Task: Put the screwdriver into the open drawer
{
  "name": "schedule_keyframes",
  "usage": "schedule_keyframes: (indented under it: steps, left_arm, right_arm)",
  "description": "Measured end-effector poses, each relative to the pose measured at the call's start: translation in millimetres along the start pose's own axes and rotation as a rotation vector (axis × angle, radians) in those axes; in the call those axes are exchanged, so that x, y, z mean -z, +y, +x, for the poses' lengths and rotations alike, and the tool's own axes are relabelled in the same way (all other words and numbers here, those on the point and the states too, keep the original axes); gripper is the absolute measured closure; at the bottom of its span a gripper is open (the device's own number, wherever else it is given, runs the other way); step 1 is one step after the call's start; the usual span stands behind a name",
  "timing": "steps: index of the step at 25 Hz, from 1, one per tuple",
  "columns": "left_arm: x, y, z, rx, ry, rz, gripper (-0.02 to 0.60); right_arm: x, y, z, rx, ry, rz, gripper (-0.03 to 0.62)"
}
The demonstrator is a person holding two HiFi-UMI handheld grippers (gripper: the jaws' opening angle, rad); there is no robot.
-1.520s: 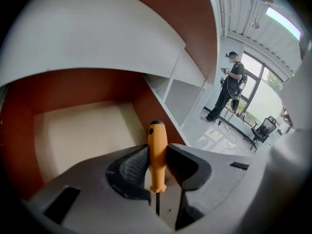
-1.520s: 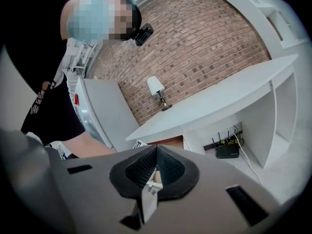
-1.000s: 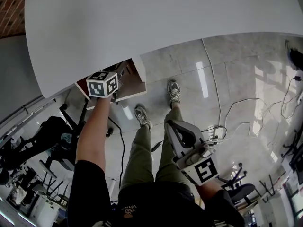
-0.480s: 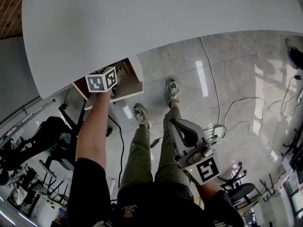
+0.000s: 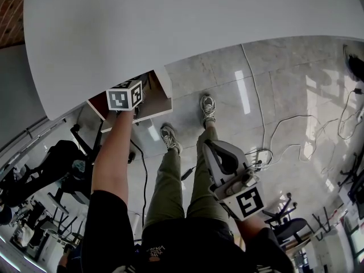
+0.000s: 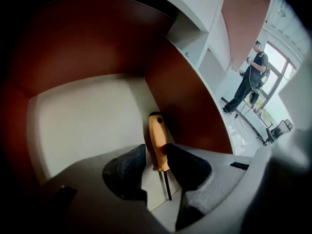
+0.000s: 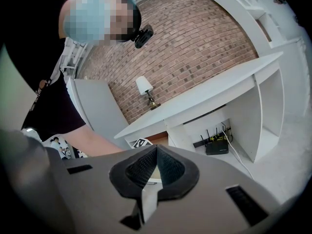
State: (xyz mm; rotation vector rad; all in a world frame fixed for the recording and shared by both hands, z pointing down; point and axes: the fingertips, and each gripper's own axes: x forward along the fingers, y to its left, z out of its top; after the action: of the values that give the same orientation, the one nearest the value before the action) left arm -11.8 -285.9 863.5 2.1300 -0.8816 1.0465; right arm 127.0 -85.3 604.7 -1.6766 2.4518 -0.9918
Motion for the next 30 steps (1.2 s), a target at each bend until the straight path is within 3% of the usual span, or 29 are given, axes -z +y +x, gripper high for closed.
schedule_keyframes:
  steps: [18,30]
  left_arm:
    - [-6.5,-20.1,-33.3,0.025,-0.014,0.087,0.462]
    - [-8.8,-57.7,-116.2,0.063,-0.112,0.160,0.487]
  right_arm:
    - [-9.2,19.3,-8.0,0.010,-0.034,-0.026,0.599]
    - [-31.3,66.4,-24.1,0.000,-0.077,-0.089,0.599]
